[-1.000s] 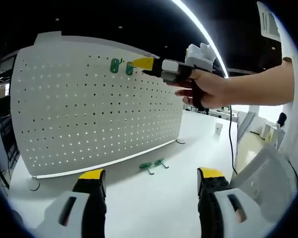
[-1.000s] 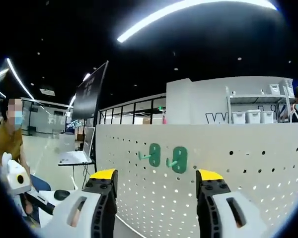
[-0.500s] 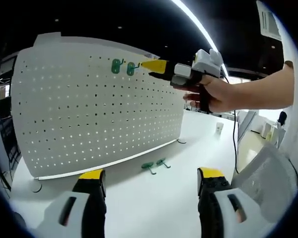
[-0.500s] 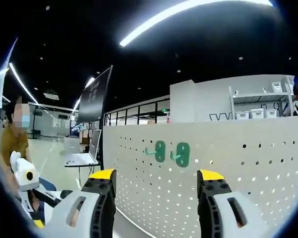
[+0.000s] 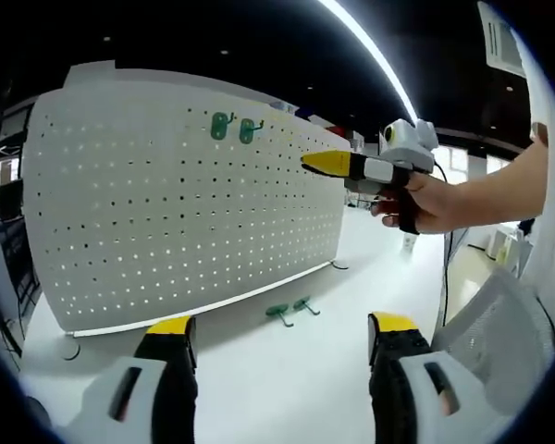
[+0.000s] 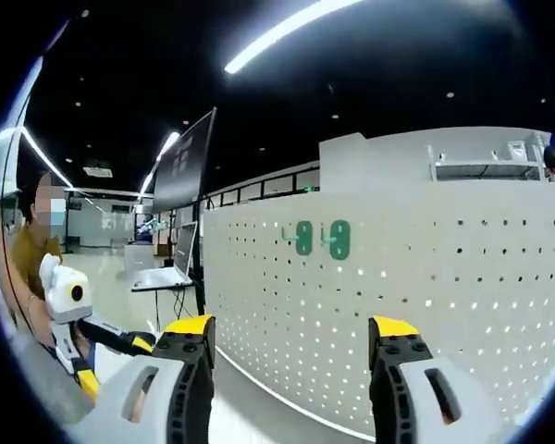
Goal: Insert the hook assembly into the mounting plate slot until the hook locks in place.
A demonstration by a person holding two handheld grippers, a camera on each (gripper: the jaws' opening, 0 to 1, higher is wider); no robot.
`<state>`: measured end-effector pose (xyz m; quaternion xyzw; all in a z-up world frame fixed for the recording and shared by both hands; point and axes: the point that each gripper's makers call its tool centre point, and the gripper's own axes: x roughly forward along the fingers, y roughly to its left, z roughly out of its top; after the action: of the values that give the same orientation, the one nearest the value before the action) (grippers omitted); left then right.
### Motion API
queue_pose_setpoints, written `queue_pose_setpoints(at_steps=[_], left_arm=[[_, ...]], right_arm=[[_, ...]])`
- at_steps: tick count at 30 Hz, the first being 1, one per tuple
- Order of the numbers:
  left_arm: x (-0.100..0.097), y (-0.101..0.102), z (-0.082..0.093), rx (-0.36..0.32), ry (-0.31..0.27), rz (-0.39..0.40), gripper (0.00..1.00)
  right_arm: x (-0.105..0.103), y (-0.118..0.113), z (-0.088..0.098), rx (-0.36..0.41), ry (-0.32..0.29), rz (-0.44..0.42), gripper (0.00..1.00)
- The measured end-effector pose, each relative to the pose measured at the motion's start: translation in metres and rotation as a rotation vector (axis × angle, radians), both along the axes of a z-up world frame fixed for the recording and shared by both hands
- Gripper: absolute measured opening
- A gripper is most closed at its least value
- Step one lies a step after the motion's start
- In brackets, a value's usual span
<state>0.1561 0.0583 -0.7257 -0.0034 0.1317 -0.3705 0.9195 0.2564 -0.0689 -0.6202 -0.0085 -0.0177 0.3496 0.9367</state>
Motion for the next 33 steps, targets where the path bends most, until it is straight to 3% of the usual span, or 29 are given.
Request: queue_pose_setpoints(at_steps=[33], left_arm=[[-0.001, 0.009, -0.003, 0.006, 0.013, 0.0, 0.79]], right_arm=[[-0.051, -0.046, -0.072, -0.07, 0.161, -0.037, 0.66]])
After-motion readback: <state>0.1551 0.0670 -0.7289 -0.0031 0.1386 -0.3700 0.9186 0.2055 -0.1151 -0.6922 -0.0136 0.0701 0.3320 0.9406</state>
